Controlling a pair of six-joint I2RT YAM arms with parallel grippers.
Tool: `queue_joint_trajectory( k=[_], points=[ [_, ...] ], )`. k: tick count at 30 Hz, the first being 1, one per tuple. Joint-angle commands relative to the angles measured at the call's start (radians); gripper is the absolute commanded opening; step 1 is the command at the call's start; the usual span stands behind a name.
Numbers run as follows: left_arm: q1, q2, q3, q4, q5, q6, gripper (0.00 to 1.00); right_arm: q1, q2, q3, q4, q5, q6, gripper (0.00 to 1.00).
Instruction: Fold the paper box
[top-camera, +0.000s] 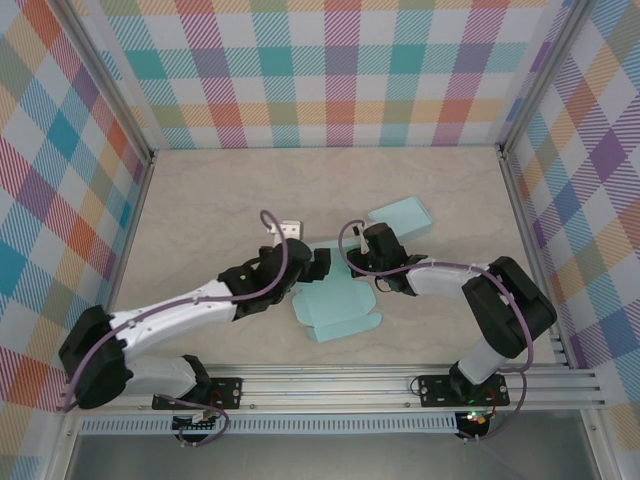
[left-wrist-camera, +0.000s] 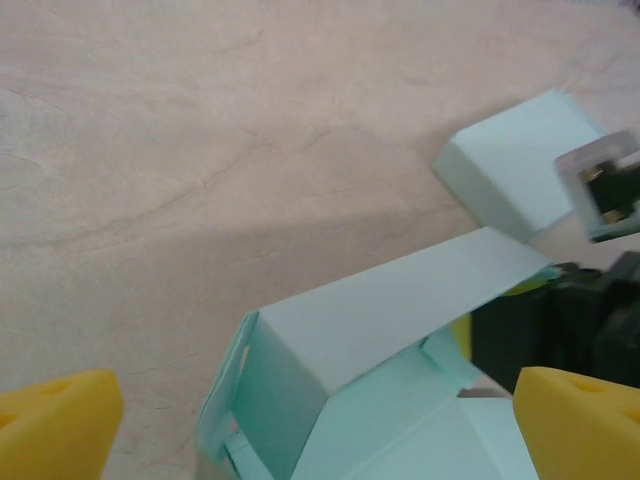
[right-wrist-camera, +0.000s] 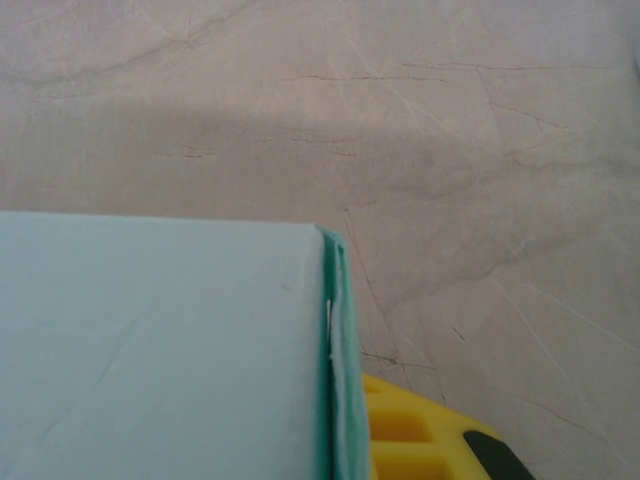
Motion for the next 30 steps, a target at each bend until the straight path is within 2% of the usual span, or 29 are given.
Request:
queue_joint_trajectory(
  k=[1, 3, 6, 9, 12, 16, 20, 25, 30],
  points=[
    [-0.008, -0.121, -0.066, -0.129, -0.058, -0.079, 1.0, 0.002, 0.008, 0.031, 0.006, 0.004, -0.01, 0.0],
    [-0.002, -0.207, -0.119, -0.148, -0.085, -0.088, 0.89, 0.002, 0.005, 0.031, 0.005, 0.003, -0.01, 0.0],
    [0.024, -0.322, -0.198, -0.145, -0.041, -0.06, 0.75, 0.002, 0.0, 0.031, 0.004, 0.002, -0.01, 0.0],
    [0.051, -0.424, -0.271, -0.15, -0.013, -0.035, 0.69, 0.001, -0.006, 0.031, 0.003, 0.0, -0.01, 0.0],
    [0.077, -0.477, -0.315, -0.141, 0.015, -0.021, 0.7, 0.002, -0.006, 0.032, 0.002, -0.001, -0.008, 0.0],
    [0.088, -0.426, -0.332, -0.093, 0.057, -0.006, 0.75, 0.002, -0.006, 0.036, -0.001, -0.004, -0.007, 0.0],
    [0.087, -0.307, -0.311, 0.008, 0.122, 0.026, 0.75, 0.002, -0.007, 0.039, -0.005, -0.002, -0.008, 0.0],
    [0.087, -0.21, -0.28, 0.073, 0.185, 0.053, 0.7, 0.002, -0.001, 0.044, -0.01, 0.001, -0.01, 0.0],
    [0.088, -0.148, -0.259, 0.105, 0.174, 0.058, 0.63, 0.002, 0.009, 0.049, -0.005, -0.004, -0.01, 0.0]
  ],
)
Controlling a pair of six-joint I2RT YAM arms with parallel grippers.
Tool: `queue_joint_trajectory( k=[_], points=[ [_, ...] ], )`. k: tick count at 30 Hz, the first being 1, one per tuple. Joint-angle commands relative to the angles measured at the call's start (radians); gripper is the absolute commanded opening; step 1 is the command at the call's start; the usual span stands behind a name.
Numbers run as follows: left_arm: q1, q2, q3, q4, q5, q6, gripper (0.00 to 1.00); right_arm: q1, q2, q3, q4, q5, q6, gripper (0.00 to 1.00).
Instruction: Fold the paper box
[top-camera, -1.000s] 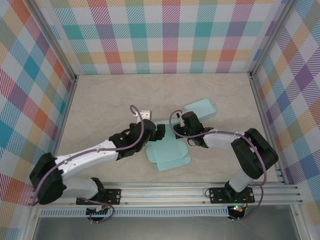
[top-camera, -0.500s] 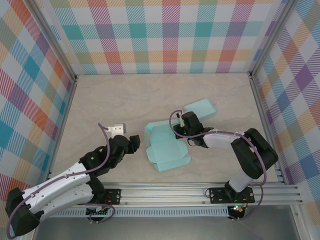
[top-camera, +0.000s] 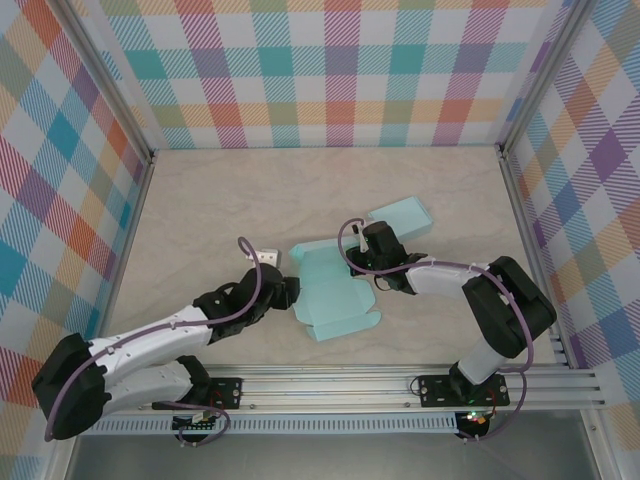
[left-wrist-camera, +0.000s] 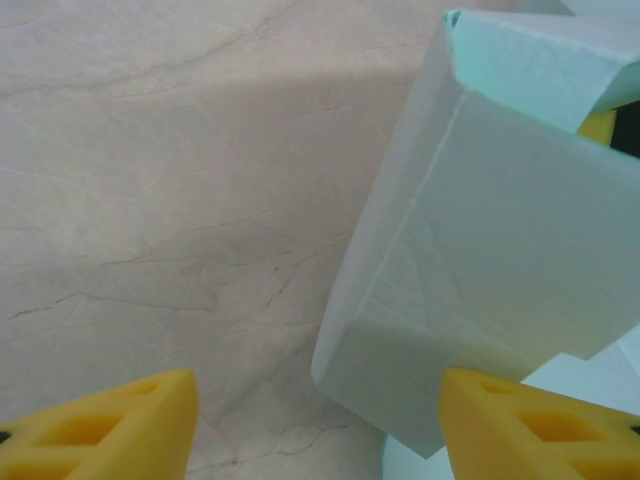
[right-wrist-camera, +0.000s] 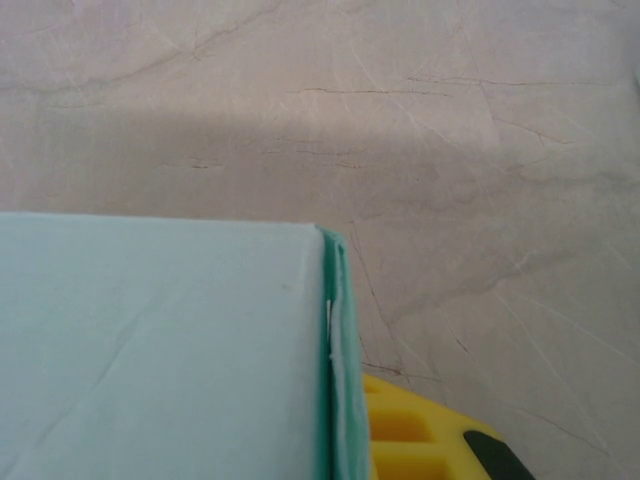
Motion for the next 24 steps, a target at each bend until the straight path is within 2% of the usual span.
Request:
queue_joint_trajectory(
  k=[1, 5, 10, 12, 17, 24],
  points=[
    [0.007, 0.035, 0.046, 0.067, 0.016, 0.026, 0.62, 0.002, 0.01, 0.033, 0.003, -0.004, -0.009, 0.0],
    [0.007, 0.094, 0.082, 0.08, 0.016, 0.049, 0.6, 0.002, 0.011, 0.033, 0.003, -0.003, -0.01, 0.0],
    [0.007, 0.161, 0.122, 0.116, 0.071, 0.052, 0.56, 0.002, 0.012, 0.034, 0.003, 0.001, -0.012, 0.0],
    [0.007, 0.187, 0.137, 0.117, 0.053, 0.049, 0.54, 0.002, 0.013, 0.033, 0.001, -0.001, -0.012, 0.0],
    [0.0, 0.244, 0.174, 0.096, -0.066, 0.038, 0.52, 0.004, 0.011, 0.03, 0.003, -0.001, -0.014, 0.0],
    [-0.048, 0.341, 0.253, 0.023, -0.328, 0.04, 0.43, 0.015, 0.005, 0.033, -0.002, 0.003, -0.015, 0.0]
  ],
)
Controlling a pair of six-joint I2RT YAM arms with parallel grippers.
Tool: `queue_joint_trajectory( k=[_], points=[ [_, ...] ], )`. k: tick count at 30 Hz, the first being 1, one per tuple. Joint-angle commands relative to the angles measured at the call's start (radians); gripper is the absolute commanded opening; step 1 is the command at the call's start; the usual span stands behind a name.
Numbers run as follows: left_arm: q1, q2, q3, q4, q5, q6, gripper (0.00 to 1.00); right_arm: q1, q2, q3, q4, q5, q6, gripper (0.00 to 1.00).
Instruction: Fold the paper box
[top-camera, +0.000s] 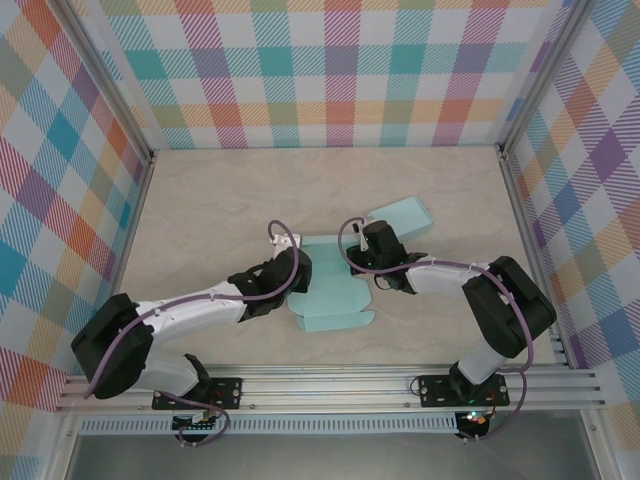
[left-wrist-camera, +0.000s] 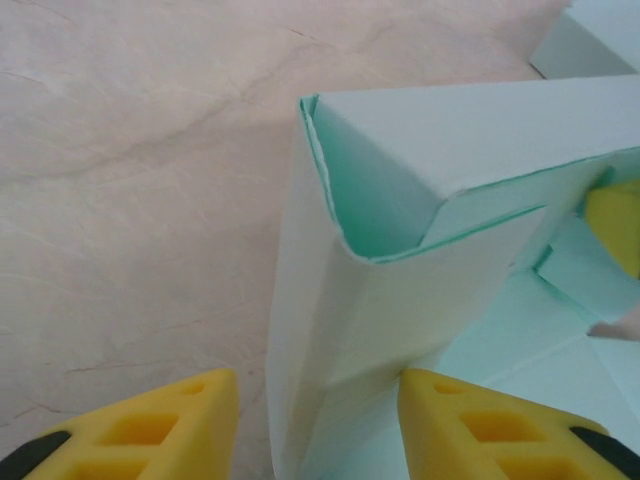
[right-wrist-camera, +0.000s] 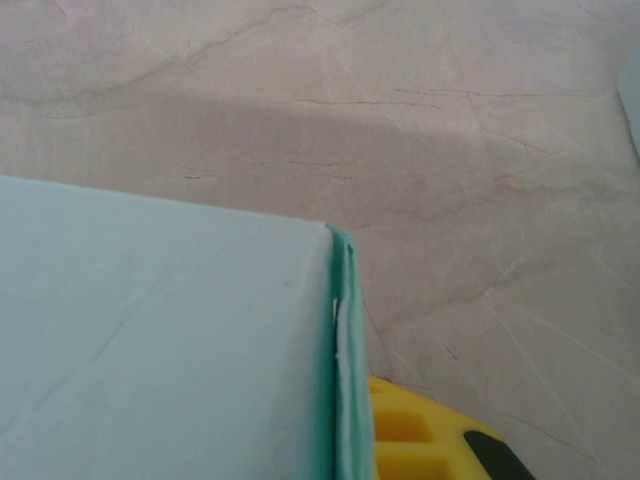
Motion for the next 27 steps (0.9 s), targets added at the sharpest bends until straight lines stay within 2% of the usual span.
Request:
queue_joint_trajectory(
  k=[1, 9, 17, 22, 27],
  points=[
    [-0.028, 0.053, 0.07, -0.048, -0.219, -0.004, 0.43, 0.017, 0.005, 0.029, -0.004, -0.012, -0.013, 0.0],
    [-0.085, 0.196, 0.184, -0.178, -0.498, -0.102, 0.22, 0.045, 0.032, 0.061, -0.03, 0.002, 0.028, 0.0],
    [-0.087, 0.264, 0.249, -0.379, -0.661, -0.291, 0.07, 0.066, 0.036, 0.078, -0.042, -0.016, 0.108, 0.0],
    [-0.079, 0.307, 0.314, -0.542, -0.724, -0.472, 0.06, 0.083, 0.06, 0.104, -0.059, -0.011, 0.143, 0.0],
    [-0.041, 0.352, 0.393, -0.809, -0.795, -0.751, 0.06, 0.105, 0.09, 0.131, -0.069, -0.005, 0.178, 0.0]
  ],
)
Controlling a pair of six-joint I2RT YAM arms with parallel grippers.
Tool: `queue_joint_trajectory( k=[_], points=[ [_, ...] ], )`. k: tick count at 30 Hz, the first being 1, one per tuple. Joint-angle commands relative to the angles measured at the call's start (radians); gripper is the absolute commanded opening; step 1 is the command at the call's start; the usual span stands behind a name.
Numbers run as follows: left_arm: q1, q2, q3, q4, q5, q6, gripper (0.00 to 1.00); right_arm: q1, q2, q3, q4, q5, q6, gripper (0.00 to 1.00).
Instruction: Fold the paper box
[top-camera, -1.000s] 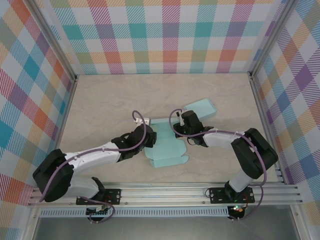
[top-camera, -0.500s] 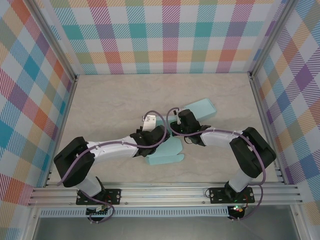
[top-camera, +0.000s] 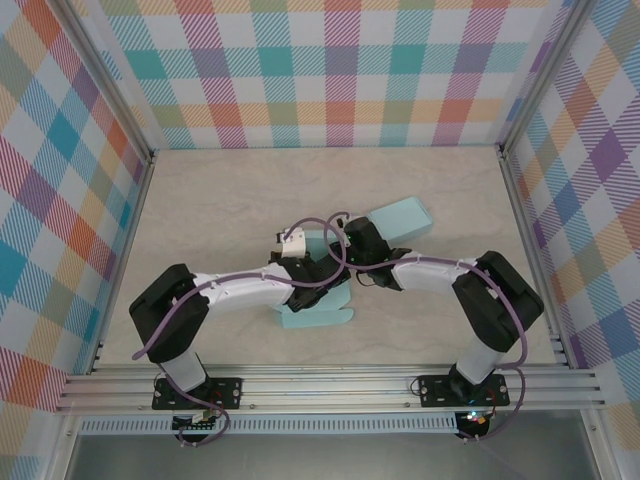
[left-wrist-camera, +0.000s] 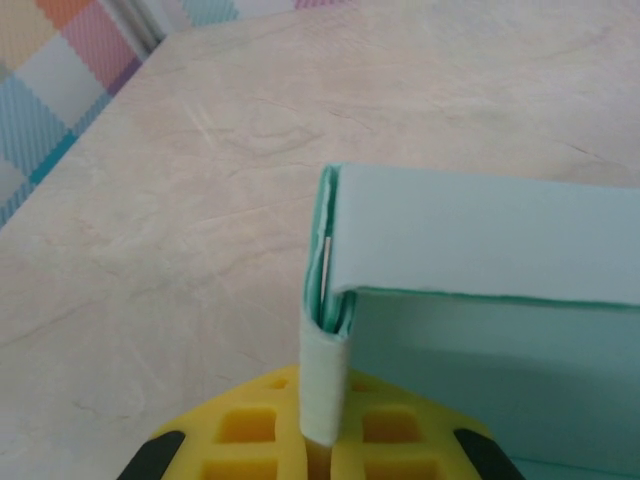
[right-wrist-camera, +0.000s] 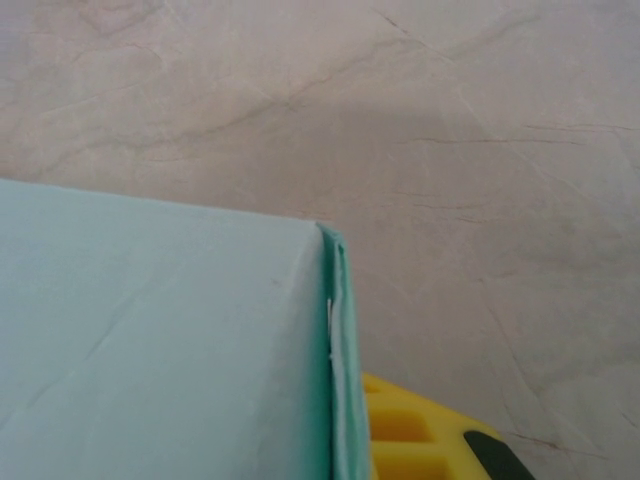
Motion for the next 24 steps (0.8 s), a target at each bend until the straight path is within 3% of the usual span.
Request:
queue_joint_trajectory(
  k=[1, 5, 8, 12, 16, 20, 24],
  points=[
    [0.059, 0.036, 0.069, -0.273, -0.167, -0.293, 0.06, 0.014, 0.027, 0.02, -0.068, -0.011, 0.054, 0.0],
    [0.106, 0.056, 0.077, -0.275, -0.113, -0.31, 0.08, 0.024, 0.053, 0.055, -0.093, -0.015, 0.066, 0.0],
    [0.115, -0.015, -0.018, -0.039, -0.027, -0.136, 0.14, 0.025, 0.066, 0.072, -0.116, -0.006, 0.07, 0.0],
    [0.116, -0.11, -0.112, 0.174, 0.091, 0.009, 0.28, 0.024, 0.071, 0.087, -0.148, 0.009, 0.065, 0.0],
    [0.117, -0.137, -0.11, 0.175, 0.133, 0.046, 0.47, 0.024, 0.069, 0.104, -0.192, 0.032, 0.064, 0.0],
    [0.116, -0.165, -0.125, 0.183, 0.177, 0.056, 0.54, 0.025, 0.066, 0.124, -0.252, 0.046, 0.067, 0.0],
    [0.116, -0.238, -0.179, 0.272, 0.309, 0.122, 0.68, 0.024, 0.072, 0.153, -0.335, 0.077, 0.074, 0.0]
  ],
)
